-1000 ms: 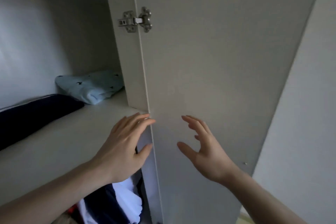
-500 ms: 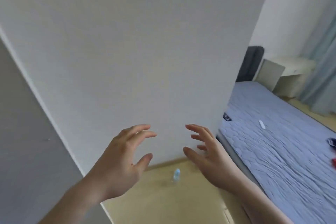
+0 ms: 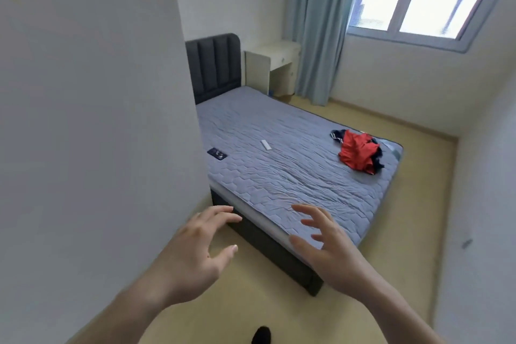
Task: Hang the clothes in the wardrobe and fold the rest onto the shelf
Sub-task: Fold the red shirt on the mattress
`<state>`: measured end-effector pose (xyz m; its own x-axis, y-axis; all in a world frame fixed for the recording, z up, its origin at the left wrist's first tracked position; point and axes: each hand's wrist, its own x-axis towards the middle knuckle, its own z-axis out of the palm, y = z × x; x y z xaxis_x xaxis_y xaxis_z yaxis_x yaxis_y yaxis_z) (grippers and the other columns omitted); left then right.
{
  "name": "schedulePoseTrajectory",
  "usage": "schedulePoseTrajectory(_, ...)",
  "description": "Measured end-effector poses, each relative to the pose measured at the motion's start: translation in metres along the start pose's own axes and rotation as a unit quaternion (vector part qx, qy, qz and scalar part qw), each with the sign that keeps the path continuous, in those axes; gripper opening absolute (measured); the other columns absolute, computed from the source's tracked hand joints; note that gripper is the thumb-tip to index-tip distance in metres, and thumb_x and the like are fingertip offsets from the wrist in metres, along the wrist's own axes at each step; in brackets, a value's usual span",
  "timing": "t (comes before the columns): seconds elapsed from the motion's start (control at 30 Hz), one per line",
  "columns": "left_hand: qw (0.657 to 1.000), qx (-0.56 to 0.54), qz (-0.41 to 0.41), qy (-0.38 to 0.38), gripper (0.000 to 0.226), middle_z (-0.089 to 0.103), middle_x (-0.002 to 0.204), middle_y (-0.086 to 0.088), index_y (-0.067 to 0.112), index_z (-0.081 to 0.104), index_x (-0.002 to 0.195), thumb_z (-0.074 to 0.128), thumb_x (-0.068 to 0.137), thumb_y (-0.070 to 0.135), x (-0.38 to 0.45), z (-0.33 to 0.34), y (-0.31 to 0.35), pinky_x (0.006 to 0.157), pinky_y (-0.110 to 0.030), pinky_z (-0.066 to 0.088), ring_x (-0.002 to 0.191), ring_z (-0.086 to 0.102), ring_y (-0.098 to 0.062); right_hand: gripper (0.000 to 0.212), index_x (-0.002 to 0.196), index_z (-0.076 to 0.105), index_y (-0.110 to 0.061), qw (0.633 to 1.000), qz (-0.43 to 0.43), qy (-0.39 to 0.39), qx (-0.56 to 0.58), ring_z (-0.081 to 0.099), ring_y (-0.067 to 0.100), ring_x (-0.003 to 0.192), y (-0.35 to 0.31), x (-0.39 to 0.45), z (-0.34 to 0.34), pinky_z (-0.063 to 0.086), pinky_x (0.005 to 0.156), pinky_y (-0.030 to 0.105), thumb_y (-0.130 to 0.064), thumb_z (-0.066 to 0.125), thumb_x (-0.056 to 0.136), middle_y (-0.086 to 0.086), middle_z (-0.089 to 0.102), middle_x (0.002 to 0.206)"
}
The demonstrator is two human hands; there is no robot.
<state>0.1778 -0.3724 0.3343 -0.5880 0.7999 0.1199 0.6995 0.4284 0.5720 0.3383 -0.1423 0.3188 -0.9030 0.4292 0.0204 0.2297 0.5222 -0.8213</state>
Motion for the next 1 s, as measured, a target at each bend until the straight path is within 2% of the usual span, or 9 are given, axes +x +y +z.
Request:
schedulePoseTrajectory(0.1, 0.999, -0.010, 0.028, -0.021, 0.041, 0.037, 0.143, 0.037, 0.046, 0.054, 0.131, 0.064, 0.092, 0.043, 0.060, 0.023, 0.002, 0.105, -0.013, 0.036, 0.134, 0.038, 0.008, 0.045, 0.133, 0.043, -0.057, 0.999, 0.030, 0.026, -0.009, 0.043, -0.016, 0.125, 0.031, 0.023, -0.033, 0.040, 0.101, 0.018, -0.042, 0.064, 0.096, -0.041, 0.039, 0.135)
schedulePoseTrajectory(0.17, 0.999, -0.024, 0.037, -0.031, 0.042, 0.038, 0.144, 0.037, 0.046, 0.055, 0.132, 0.065, 0.092, 0.042, 0.100, 0.037, 0.002, 0.105, -0.011, 0.034, 0.135, 0.037, 0.008, 0.045, 0.132, 0.043, -0.059, 0.998, 0.043, 0.042, -0.012, 0.043, -0.015, 0.125, 0.049, 0.043, -0.052, 0.040, 0.101, 0.018, -0.043, 0.064, 0.096, -0.041, 0.039, 0.134)
schedulePoseTrajectory(0.23, 0.997, -0.040, 0.043, -0.043, 0.042, 0.038, 0.143, 0.037, 0.045, 0.055, 0.131, 0.067, 0.092, 0.041, 0.138, 0.050, 0.000, 0.095, -0.008, 0.041, 0.135, 0.035, 0.009, 0.045, 0.130, 0.043, -0.061, 0.997, 0.055, 0.056, -0.014, 0.044, -0.016, 0.124, 0.064, 0.065, -0.070, 0.040, 0.100, 0.018, -0.043, 0.065, 0.095, -0.042, 0.040, 0.133)
schedulePoseTrajectory(0.3, 0.996, -0.052, 0.042, -0.053, 0.041, 0.037, 0.142, 0.039, 0.046, 0.055, 0.130, 0.067, 0.091, 0.043, 0.174, 0.062, -0.003, 0.088, -0.014, 0.047, 0.134, 0.034, 0.011, 0.044, 0.129, 0.043, -0.062, 0.995, 0.072, 0.061, -0.016, 0.045, -0.017, 0.122, 0.079, 0.086, -0.087, 0.040, 0.101, 0.018, -0.043, 0.065, 0.095, -0.043, 0.040, 0.132)
schedulePoseTrajectory(0.47, 0.992, -0.059, 0.070, -0.088, 0.040, 0.039, 0.142, 0.037, 0.047, 0.056, 0.129, 0.067, 0.090, 0.044, 0.270, 0.098, 0.002, 0.107, -0.027, 0.043, 0.134, 0.038, 0.009, 0.046, 0.131, 0.047, -0.057, 0.989, 0.099, 0.107, -0.018, 0.048, -0.015, 0.121, 0.120, 0.128, -0.136, 0.044, 0.097, 0.018, -0.042, 0.068, 0.094, -0.038, 0.042, 0.136)
schedulePoseTrajectory(0.57, 0.986, -0.045, 0.099, -0.129, 0.040, 0.041, 0.143, 0.032, 0.045, 0.056, 0.130, 0.068, 0.092, 0.042, 0.321, 0.126, 0.024, 0.114, -0.025, 0.033, 0.135, 0.040, 0.004, 0.048, 0.133, 0.048, -0.053, 0.982, 0.129, 0.137, -0.009, 0.051, -0.011, 0.122, 0.147, 0.134, -0.167, 0.044, 0.093, 0.014, -0.039, 0.070, 0.093, -0.035, 0.044, 0.136)
schedulePoseTrajectory(0.73, 0.969, -0.029, 0.154, -0.191, 0.042, 0.040, 0.145, 0.029, 0.043, 0.055, 0.133, 0.067, 0.092, 0.045, 0.402, 0.176, 0.078, 0.112, -0.023, 0.034, 0.134, 0.041, 0.002, 0.046, 0.126, 0.048, -0.053, 0.965, 0.169, 0.200, 0.003, 0.054, -0.006, 0.120, 0.196, 0.135, -0.228, 0.044, 0.092, 0.016, -0.031, 0.072, 0.093, -0.030, 0.047, 0.134)
schedulePoseTrajectory(0.9, 0.963, -0.026, 0.172, -0.204, 0.040, 0.044, 0.143, 0.025, 0.040, 0.059, 0.130, 0.069, 0.091, 0.040, 0.476, 0.237, 0.144, 0.107, -0.013, 0.029, 0.131, 0.043, 0.003, 0.048, 0.138, 0.049, -0.040, 0.957, 0.200, 0.210, 0.010, 0.053, -0.006, 0.118, 0.259, 0.148, -0.300, 0.043, 0.090, 0.011, -0.031, 0.070, 0.095, -0.022, 0.047, 0.137)
schedulePoseTrajectory(1.0, 0.966, -0.026, 0.158, -0.205, 0.040, 0.045, 0.141, 0.025, 0.038, 0.060, 0.130, 0.070, 0.091, 0.039, 0.517, 0.278, 0.181, 0.104, -0.009, 0.027, 0.130, 0.045, 0.002, 0.049, 0.139, 0.049, -0.038, 0.958, 0.203, 0.201, 0.011, 0.053, -0.005, 0.119, 0.301, 0.162, -0.348, 0.043, 0.093, 0.014, -0.032, 0.069, 0.095, -0.021, 0.047, 0.138)
